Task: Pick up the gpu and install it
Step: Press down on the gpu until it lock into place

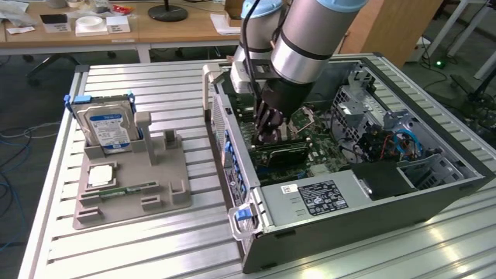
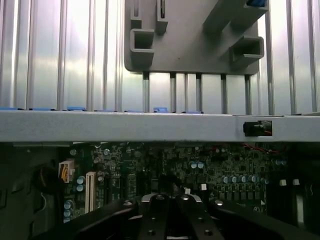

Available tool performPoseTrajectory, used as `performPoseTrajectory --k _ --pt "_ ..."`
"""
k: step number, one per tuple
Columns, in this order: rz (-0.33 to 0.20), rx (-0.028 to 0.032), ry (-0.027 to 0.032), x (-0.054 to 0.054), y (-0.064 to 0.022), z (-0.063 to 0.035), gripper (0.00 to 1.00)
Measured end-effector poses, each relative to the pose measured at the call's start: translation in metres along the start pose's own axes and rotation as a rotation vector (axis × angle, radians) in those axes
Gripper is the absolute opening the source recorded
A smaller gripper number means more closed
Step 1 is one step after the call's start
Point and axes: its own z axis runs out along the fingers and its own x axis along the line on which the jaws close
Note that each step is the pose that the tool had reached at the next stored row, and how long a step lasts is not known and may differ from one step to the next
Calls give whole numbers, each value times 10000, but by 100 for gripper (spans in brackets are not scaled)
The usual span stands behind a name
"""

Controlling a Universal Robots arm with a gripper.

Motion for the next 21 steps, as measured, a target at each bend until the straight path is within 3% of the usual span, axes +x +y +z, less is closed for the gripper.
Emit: performPoseTrajectory --k 1,2,8,9,10,15,19,21 --pt "3 -38 -8 0 1 0 10" --pt "13 -141 -17 0 0 1 10" --pt "140 -1223 -65 5 -13 -4 10" --pt "154 -1362 -82 7 -19 -6 10" --pt "150 -1397 -119 12 -23 -6 10" --pt "113 -1424 -300 41 -37 -3 10" --pt "71 -1516 -553 68 -38 -7 10" --pt "59 -1536 -617 83 -38 -8 10"
